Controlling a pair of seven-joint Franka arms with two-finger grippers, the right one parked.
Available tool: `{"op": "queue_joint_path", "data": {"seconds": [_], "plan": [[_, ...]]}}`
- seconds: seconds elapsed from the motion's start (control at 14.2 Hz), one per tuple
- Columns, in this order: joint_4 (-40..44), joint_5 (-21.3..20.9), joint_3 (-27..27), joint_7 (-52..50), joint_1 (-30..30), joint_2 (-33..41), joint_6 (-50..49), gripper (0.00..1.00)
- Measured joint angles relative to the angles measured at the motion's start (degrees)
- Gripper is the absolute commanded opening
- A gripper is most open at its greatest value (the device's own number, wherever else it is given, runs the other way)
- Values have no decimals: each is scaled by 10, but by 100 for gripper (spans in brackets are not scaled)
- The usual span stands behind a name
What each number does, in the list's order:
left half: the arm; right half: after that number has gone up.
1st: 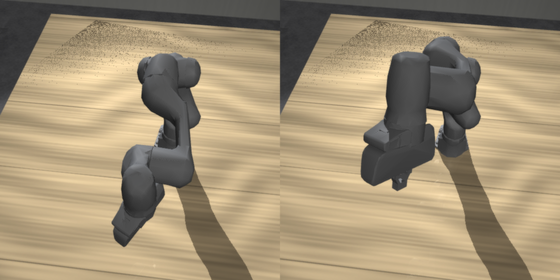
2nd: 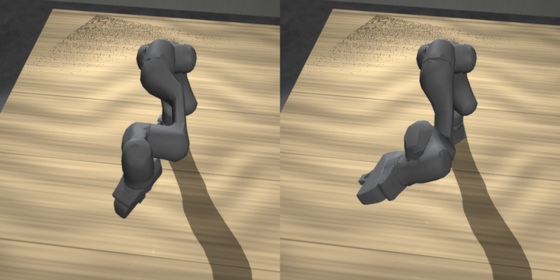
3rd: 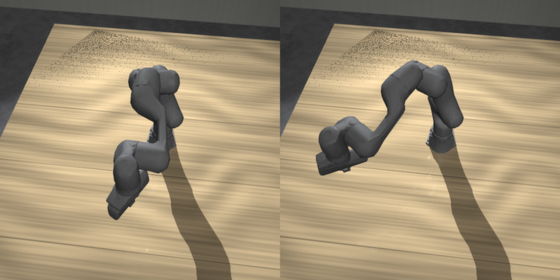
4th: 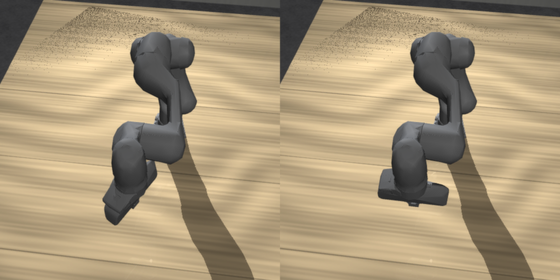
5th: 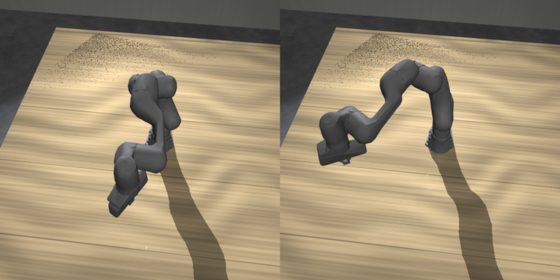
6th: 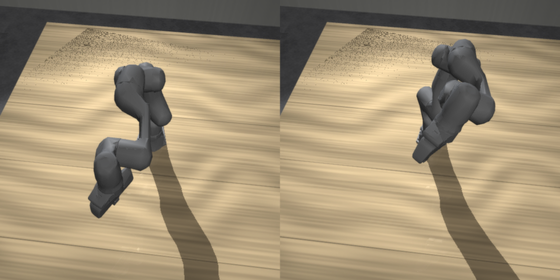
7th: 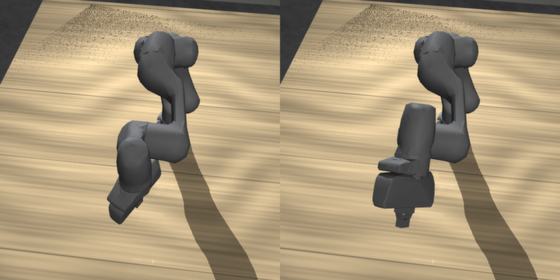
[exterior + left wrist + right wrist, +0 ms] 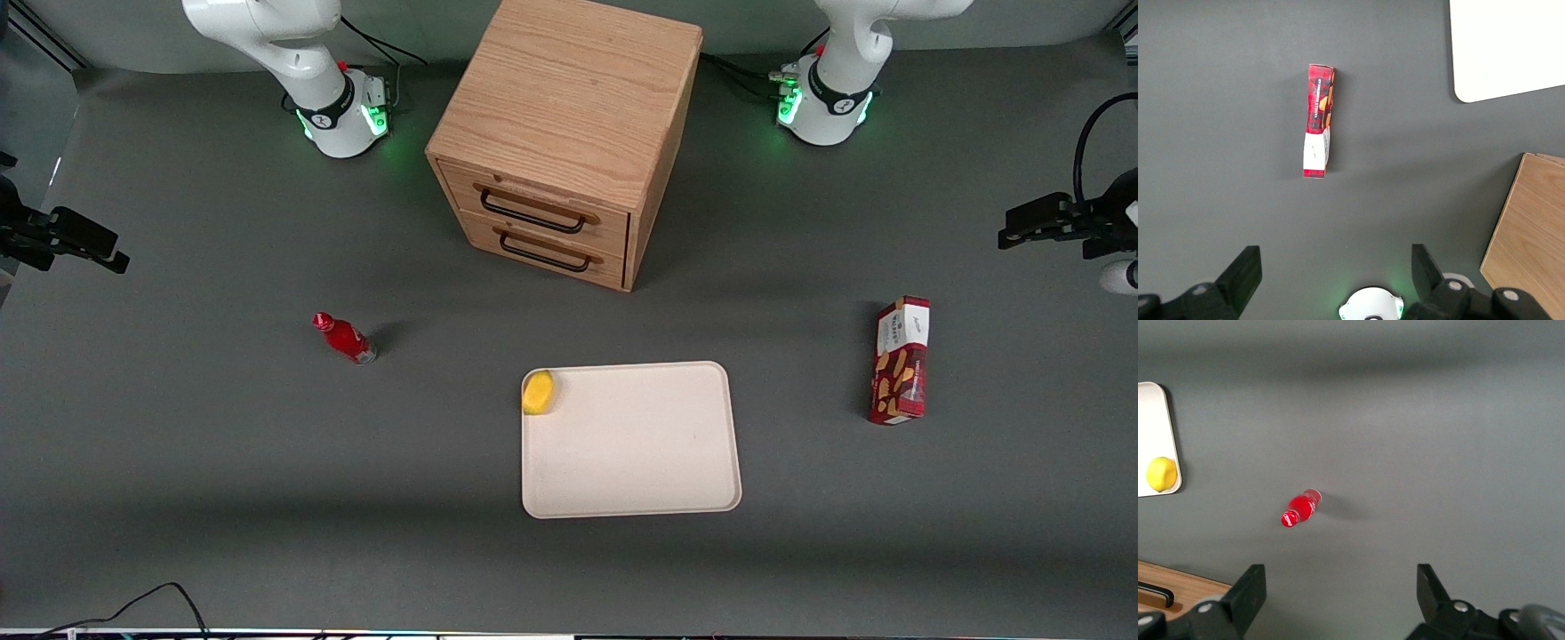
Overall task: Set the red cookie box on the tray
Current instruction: 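Move the open left gripper down over the upright red shortbread box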
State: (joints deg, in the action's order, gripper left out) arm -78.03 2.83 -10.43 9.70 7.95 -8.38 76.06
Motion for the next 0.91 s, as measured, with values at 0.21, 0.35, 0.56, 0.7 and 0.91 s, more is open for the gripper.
{"op": "queue_joint_path", "data": {"seconds": [0.21, 0.35, 0.56, 0.7, 0.91], "plan": [[0, -3, 0, 0, 0, 0, 0, 100], [-4, -10, -2, 0, 0, -2, 4, 100], [-94, -25, -7, 29, -1, -15, 131, 100], [-205, -26, -10, 67, -1, -35, 277, 100], [-324, -24, -12, 117, -2, -84, 451, 100]]}}
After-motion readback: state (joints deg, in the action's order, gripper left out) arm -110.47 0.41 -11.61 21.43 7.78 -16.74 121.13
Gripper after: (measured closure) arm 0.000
